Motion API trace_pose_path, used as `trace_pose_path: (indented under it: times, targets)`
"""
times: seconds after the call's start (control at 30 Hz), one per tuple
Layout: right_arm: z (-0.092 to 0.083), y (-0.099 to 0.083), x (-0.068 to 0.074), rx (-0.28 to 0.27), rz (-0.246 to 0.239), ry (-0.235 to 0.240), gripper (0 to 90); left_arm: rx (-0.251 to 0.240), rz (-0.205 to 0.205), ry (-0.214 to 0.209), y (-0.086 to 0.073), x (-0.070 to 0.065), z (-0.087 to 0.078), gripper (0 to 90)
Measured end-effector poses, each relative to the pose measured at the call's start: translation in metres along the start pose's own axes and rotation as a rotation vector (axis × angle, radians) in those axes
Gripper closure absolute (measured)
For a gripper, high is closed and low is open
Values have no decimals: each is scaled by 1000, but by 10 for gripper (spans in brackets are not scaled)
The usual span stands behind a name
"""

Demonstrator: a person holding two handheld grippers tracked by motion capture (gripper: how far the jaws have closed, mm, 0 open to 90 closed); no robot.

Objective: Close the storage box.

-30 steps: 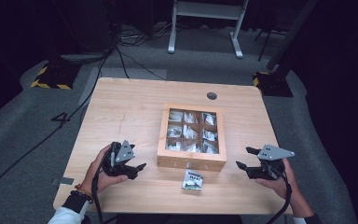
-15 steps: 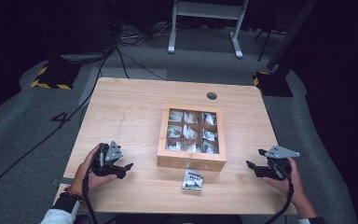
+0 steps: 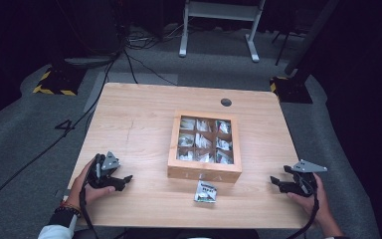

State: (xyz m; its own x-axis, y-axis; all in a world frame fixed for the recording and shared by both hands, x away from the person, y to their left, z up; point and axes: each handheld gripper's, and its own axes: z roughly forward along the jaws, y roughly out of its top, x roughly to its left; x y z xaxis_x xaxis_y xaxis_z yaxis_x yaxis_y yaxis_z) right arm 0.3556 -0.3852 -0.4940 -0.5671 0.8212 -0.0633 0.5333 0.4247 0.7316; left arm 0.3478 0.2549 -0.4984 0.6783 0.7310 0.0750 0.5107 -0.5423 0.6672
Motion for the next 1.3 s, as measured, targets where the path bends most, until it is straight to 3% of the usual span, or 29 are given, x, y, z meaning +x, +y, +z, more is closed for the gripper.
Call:
trace_pose_path:
  times: [0.23,0.47,1.3]
  targets:
    - [0,-9,-3,-2,40,11,245,-23,-100,-31,-14,9,-5,174]
    - [-2,-14,-8,-7,94,-6,215,-32,-131,-9,-19,6,-7,170]
    - [-1,-15,-6,-8,94,-19,192,-29,-141,-2,-22,5,-10,169]
